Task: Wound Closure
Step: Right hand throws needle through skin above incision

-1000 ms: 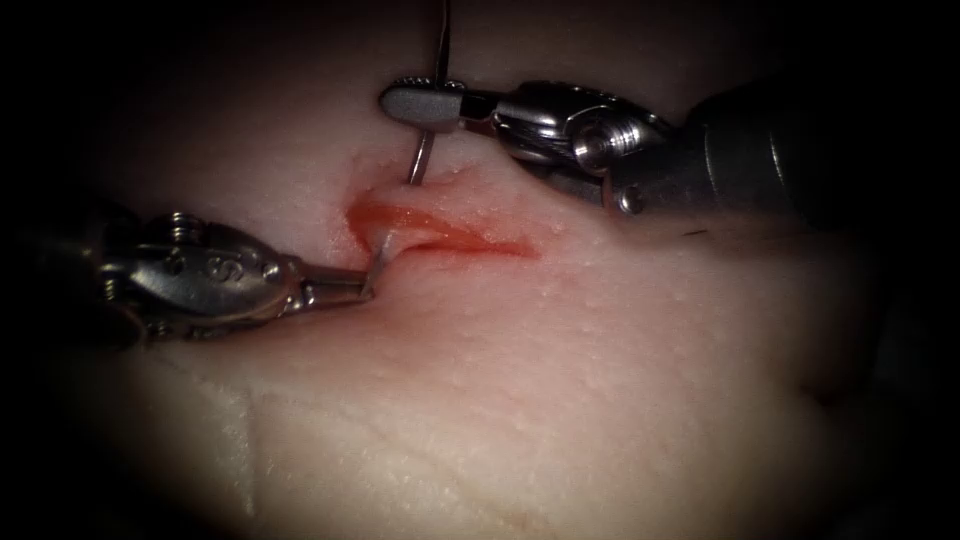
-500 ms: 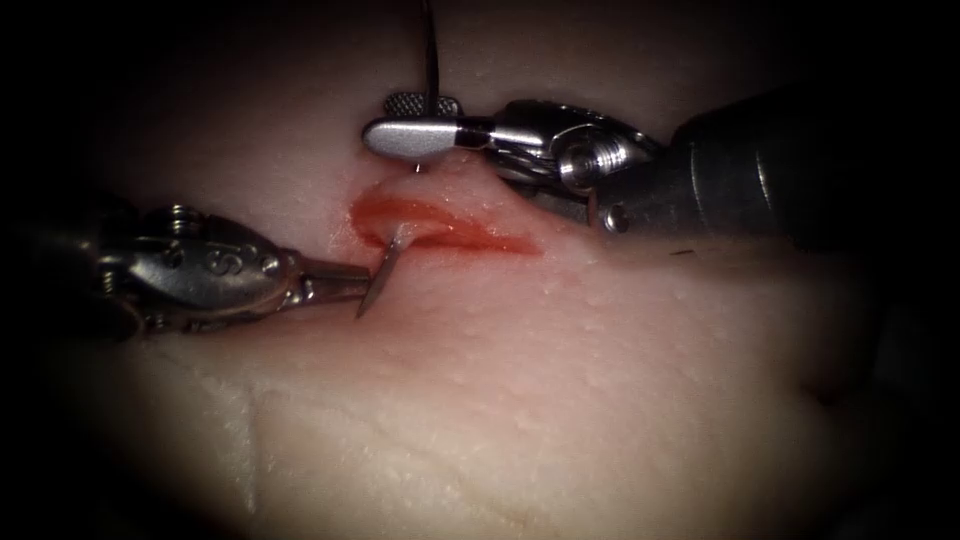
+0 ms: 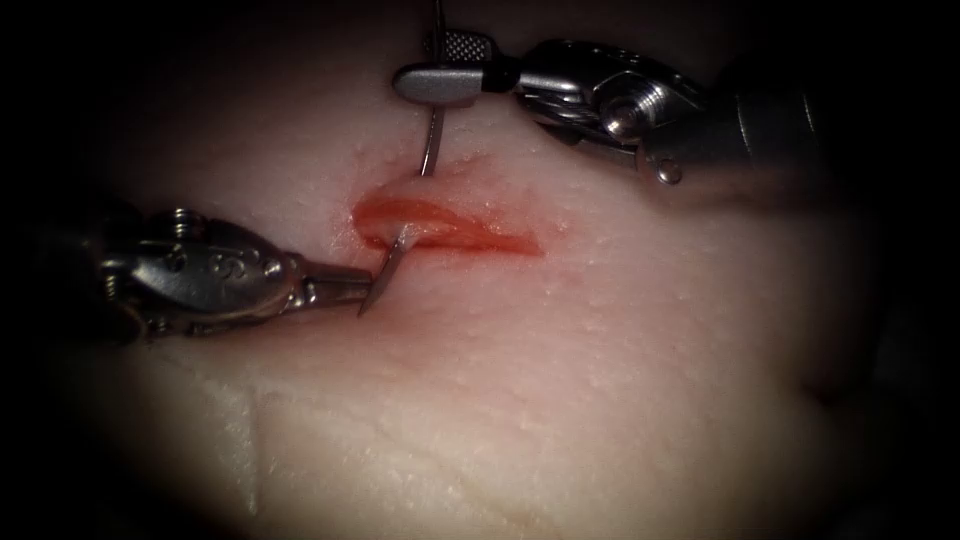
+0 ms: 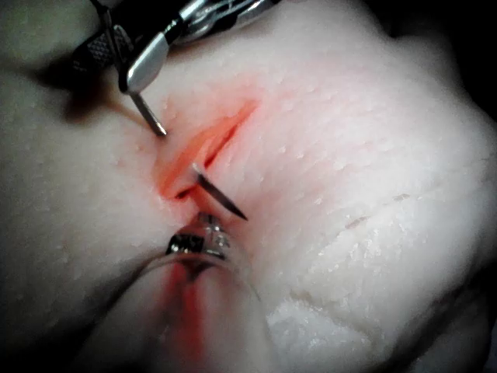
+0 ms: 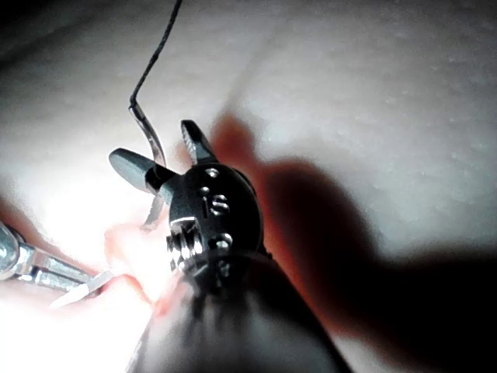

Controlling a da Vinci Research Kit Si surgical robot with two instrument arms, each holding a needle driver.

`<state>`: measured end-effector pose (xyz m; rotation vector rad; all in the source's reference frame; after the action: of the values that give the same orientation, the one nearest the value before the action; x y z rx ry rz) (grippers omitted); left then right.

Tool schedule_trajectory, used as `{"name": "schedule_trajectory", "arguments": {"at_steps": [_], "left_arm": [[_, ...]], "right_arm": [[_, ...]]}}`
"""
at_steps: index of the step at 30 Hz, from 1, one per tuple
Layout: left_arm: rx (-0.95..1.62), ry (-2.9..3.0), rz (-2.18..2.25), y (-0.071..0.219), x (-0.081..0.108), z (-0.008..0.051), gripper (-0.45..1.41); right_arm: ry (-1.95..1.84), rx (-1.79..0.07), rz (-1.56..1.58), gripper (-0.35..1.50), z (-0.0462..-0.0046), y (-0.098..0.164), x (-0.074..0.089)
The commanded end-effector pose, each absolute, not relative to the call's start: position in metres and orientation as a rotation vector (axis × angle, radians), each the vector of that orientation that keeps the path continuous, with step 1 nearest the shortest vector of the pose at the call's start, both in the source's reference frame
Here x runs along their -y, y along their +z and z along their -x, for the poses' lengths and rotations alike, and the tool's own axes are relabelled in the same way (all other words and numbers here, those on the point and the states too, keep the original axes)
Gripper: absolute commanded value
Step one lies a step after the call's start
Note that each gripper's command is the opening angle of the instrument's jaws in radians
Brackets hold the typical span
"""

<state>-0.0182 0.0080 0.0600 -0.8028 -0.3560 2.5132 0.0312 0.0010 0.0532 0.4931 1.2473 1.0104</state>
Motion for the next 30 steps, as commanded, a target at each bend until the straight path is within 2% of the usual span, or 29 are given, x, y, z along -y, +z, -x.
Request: {"name": "schedule_trajectory", "arguments": {"at_steps": [1, 15, 30], "left_arm": [[0.363, 2.511, 0.803, 0.0604, -0.0071, 0.0188, -0.45], [0.366, 2.513, 0.805, 0.0601, -0.0068, 0.0184, -0.45], [0.384, 2.510, 0.816, 0.0601, -0.0069, 0.0184, -0.45]], "right_arm": [[0.986, -1.247, -0.488, -0.35, -0.0319, 0.0533, 0.0002], [1.024, -1.241, -0.379, -0.35, -0.0301, 0.0532, -0.0024], [1.319, -1.187, -0.857, -0.35, -0.0317, 0.0551, 0.0028]]}}
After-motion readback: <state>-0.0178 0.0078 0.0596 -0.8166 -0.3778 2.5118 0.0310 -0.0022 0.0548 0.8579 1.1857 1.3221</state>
